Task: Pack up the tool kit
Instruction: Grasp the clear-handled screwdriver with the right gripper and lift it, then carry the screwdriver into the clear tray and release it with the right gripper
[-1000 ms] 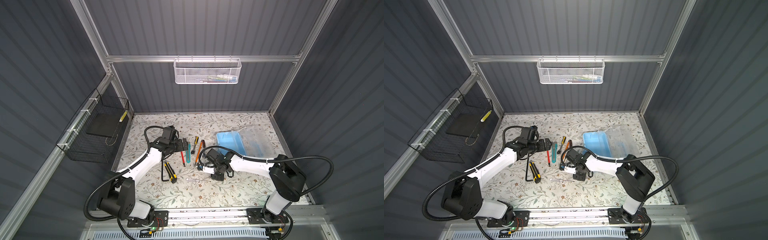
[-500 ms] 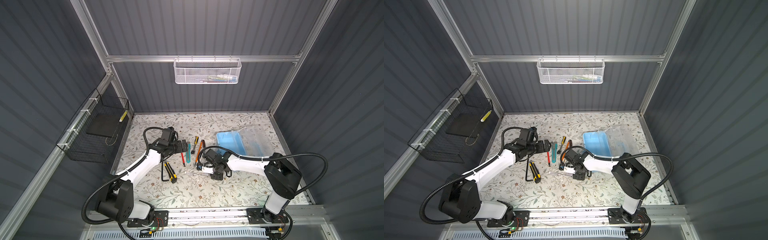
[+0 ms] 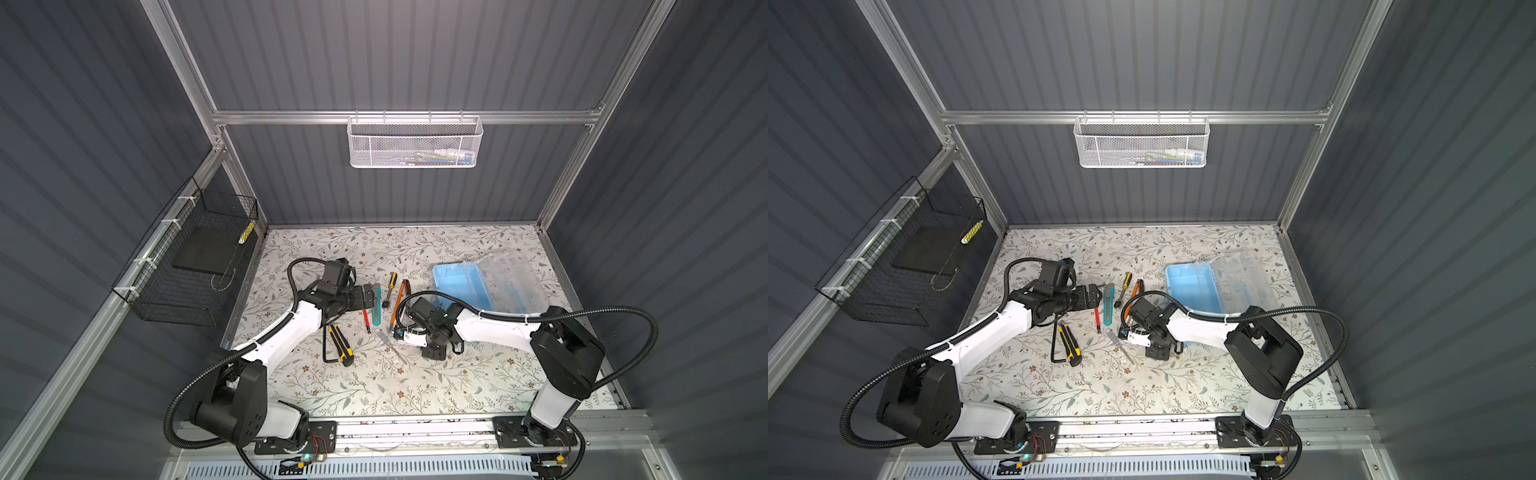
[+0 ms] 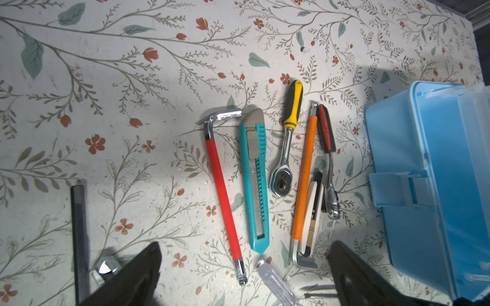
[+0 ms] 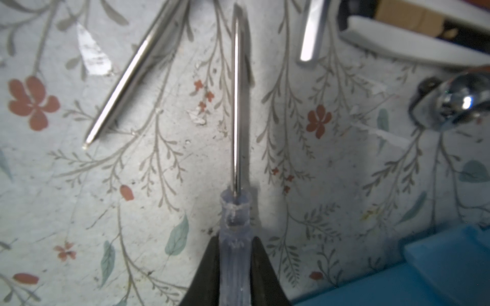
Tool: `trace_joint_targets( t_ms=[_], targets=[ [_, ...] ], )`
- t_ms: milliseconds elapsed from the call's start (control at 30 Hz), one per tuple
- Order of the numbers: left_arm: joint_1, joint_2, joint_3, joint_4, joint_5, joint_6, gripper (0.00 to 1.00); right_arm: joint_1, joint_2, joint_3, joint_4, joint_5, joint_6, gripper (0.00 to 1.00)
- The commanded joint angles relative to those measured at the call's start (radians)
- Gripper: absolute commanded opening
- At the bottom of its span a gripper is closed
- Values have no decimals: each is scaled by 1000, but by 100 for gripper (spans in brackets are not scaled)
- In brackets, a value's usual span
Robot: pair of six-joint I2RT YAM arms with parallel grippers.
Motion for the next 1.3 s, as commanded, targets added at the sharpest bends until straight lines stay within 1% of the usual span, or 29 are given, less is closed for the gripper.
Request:
trace_joint_targets(
  t_ms=[0,167,367,500,667,800,1000,1067,1133,1267],
  targets=[
    [-5,-28,-8,-23,1,32,100,2,-40,19,-5,-7,45,7],
    [-30,-13,2,-28,-19,52,100,-2,-71,36,-10,-8,85,6],
    [-106,21,22,-51,-97,96,100,-23,-122,70,-25,-21,153,6],
    [-144,54,43,-69,-136,108,100,-54,-179,80,-23,-47,202,6],
    [-156,60,43,-70,-161,103,100,-120,-267,63,-22,-80,254,6],
    [-159,60,45,-60,-165,101,100,-232,-357,29,-20,-125,300,6],
    [-187,87,69,-79,-184,135,100,-426,-492,9,-47,-153,343,8],
    [-197,95,73,-80,-187,159,100,-507,-511,17,-85,-151,340,8],
    [-215,99,79,-79,-196,195,100,-582,-518,24,-120,-123,330,9],
    [-262,110,99,-87,-226,276,100,-703,-502,45,-169,-96,317,9]
  ],
)
